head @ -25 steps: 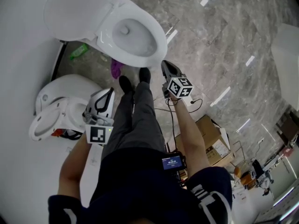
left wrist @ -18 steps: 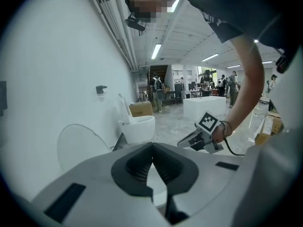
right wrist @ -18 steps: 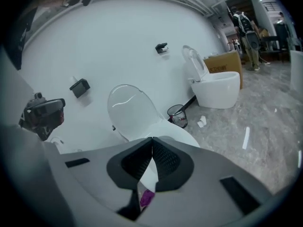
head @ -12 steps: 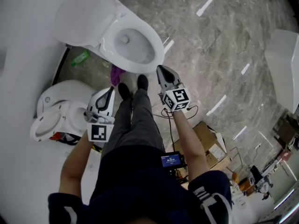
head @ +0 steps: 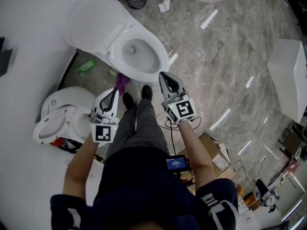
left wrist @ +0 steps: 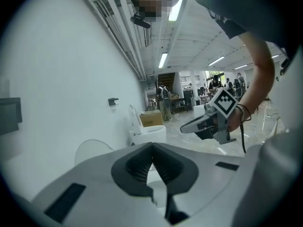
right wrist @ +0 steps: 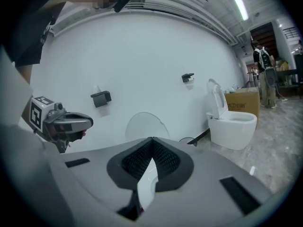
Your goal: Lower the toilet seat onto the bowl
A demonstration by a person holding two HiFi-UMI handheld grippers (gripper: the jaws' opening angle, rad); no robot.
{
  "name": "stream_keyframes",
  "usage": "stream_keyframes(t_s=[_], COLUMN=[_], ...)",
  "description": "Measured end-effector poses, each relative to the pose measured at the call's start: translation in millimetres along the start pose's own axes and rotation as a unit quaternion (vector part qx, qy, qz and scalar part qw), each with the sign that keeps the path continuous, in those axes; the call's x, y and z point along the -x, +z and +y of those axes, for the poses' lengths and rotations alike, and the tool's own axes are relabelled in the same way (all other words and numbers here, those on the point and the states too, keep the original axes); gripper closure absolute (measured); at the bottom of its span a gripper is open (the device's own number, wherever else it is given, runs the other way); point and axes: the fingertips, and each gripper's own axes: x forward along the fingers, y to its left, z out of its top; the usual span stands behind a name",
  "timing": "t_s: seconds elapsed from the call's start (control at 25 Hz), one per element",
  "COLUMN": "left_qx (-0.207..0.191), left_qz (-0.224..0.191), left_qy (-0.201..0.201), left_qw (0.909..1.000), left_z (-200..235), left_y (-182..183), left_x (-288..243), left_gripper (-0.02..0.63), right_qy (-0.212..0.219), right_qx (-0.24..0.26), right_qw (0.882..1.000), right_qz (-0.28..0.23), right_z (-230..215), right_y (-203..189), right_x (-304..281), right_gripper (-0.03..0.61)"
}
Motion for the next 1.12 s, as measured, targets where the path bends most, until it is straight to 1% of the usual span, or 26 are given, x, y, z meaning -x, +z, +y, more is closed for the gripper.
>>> stream_keyframes(t_s=[0.08,0.2,0.28,0.4,0.44,0.52,0.56,0.64,0.72,0.76,0.92,1.12], left_qx=[-0.001,0.008,-0.001,-0.012,-0.004,0.028,0.037,0.052,0.088,0.097,0.095,0.094], left_qz=[-0.013,-0.022,-0.035,-0.04,-0.046,-0.069,-0.076,-0.081,-0.11,-0.121,-0.123,-0.148], left_qy=[0.01,0.027,0.035,0.045,0.052,0.073,0.079,0.088,0.107,0.113,0.123,0.143], left_qw=[0.9999,0.9993,0.9988,0.9981,0.9976,0.9945,0.9933,0.9914,0.9842,0.9814,0.9802,0.9741], left_z=[6,16,24,35,39,48,53,60,70,74,86,100], left_y=[9,19,29,41,47,61,68,79,93,99,112,130], left_x=[4,14,22,36,42,55,61,72,83,89,112,134], left_gripper=[0.589,0.589,0.589,0.589,0.589,0.589,0.589,0.589,0.589,0.589,0.589,0.589], right_qy=[0.007,0.013,0.015,0.021,0.023,0.027,0.028,0.032,0.039,0.042,0.045,0.054], right_qx=[0.016,0.041,0.058,0.069,0.069,0.067,0.068,0.079,0.094,0.1,0.114,0.131], right_qw=[1.0,0.997,0.995,0.993,0.992,0.991,0.991,0.99,0.988,0.987,0.984,0.979], right_qz=[-0.024,-0.062,-0.077,-0.095,-0.1,-0.111,-0.114,-0.115,-0.115,-0.117,-0.131,-0.144], right_z=[10,27,41,59,65,76,81,92,104,109,127,145], right_y=[18,49,68,92,100,117,126,141,154,160,187,209], right_x=[5,14,21,31,35,44,48,54,57,59,67,74], right_gripper=[0.558,0.558,0.558,0.558,0.558,0.558,0.558,0.558,0.558,0.558,0.558,0.557])
